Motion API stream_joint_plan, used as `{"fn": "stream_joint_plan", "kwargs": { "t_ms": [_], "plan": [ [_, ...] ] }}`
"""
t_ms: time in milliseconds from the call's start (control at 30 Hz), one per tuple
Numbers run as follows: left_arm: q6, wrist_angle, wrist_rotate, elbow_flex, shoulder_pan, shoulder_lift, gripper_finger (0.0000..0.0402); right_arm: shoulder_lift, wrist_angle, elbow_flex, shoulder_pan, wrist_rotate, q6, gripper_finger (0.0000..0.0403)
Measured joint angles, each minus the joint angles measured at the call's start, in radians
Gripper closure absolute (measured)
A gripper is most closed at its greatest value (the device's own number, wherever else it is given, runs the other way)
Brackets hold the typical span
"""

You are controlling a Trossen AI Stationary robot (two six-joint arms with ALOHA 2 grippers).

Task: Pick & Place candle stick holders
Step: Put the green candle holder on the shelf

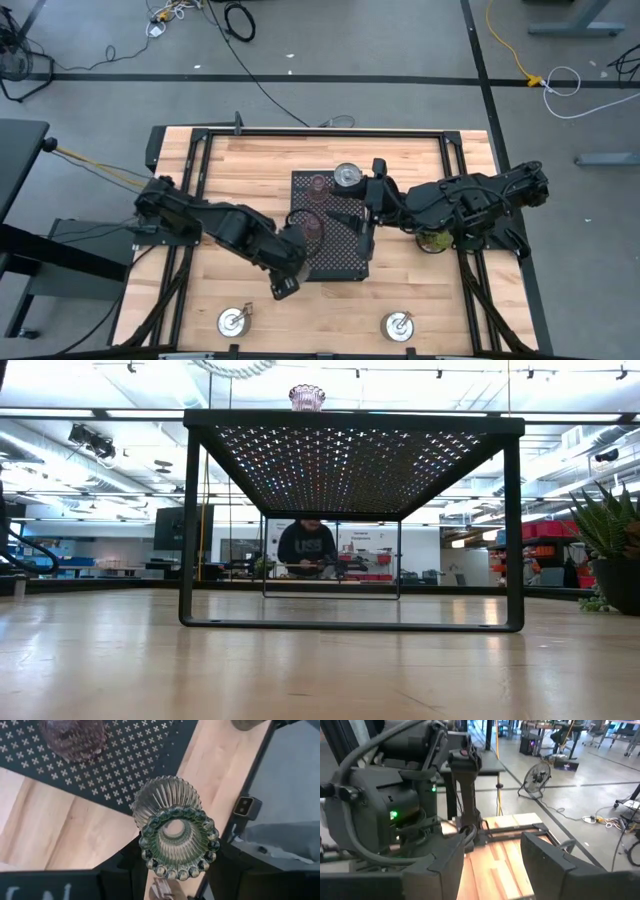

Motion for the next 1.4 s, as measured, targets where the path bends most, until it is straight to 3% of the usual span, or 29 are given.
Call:
{"fn": "stream_joint_plan", "kwargs": {
  "t_ms": [700, 1400],
  "plan": [
    [0.107, 0.073, 0.024, 0.012, 0.126, 0.061, 0.0241, -0.095, -0.134, -0.001, 0.0, 0.008, 0.046, 0.0206],
    [0.132, 0.025, 0.095, 0.011, 0.137, 0.125, 0.0239, -0.095, -0.168, -0.001, 0.0, 0.009, 0.012, 0.0206]
  ]
}}
